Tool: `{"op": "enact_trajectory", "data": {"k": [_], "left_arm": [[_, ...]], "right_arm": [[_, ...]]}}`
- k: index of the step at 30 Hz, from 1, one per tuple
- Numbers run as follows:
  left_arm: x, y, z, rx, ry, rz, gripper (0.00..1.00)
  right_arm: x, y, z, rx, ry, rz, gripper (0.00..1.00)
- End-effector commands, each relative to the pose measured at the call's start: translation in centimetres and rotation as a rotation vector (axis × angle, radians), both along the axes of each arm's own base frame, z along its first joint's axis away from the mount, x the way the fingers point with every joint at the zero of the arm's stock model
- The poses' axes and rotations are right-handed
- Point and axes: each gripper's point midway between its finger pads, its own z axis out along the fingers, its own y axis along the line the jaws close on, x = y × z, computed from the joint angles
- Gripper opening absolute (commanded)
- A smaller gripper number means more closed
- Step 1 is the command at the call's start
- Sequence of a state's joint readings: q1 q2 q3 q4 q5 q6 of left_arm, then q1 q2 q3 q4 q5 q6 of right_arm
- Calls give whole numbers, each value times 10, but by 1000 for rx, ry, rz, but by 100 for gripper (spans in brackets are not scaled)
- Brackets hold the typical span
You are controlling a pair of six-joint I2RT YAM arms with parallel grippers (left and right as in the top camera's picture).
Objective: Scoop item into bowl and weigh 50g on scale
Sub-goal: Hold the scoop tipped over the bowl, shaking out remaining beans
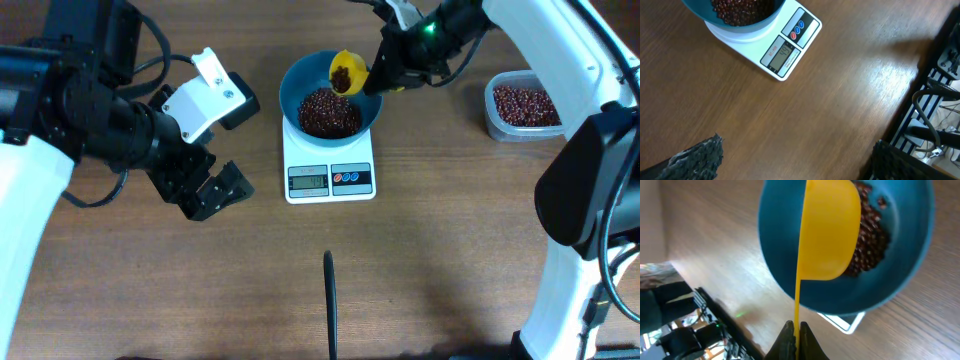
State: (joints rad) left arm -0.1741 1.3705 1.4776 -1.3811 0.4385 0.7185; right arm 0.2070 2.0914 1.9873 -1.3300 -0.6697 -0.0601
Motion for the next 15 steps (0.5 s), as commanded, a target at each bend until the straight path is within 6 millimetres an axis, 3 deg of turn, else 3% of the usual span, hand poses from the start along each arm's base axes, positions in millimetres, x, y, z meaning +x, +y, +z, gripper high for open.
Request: {"op": "enact_trajectory", "data": {"k": [1,3,5,6,8,15], "left_arm": [[-1,-3,11,-18,-39,-25,98],[-1,-3,11,-18,-39,-25,99],[-1,-3,11,-18,-39,-25,99],[-1,-3,11,-18,-39,-25,99],[-1,-3,11,-18,-39,-25,99],[-1,-3,11,-18,-39,-25,99]], "right_arm": [[3,5,30,95,-58,9,4],[3,4,30,97,-58,8,4],[5,-15,9,-74,-44,-33,4],[2,-14,8,-86,-39,-29,4],[0,8,25,59,-55,22,4],[2,8,26,70,-71,32,4]]}}
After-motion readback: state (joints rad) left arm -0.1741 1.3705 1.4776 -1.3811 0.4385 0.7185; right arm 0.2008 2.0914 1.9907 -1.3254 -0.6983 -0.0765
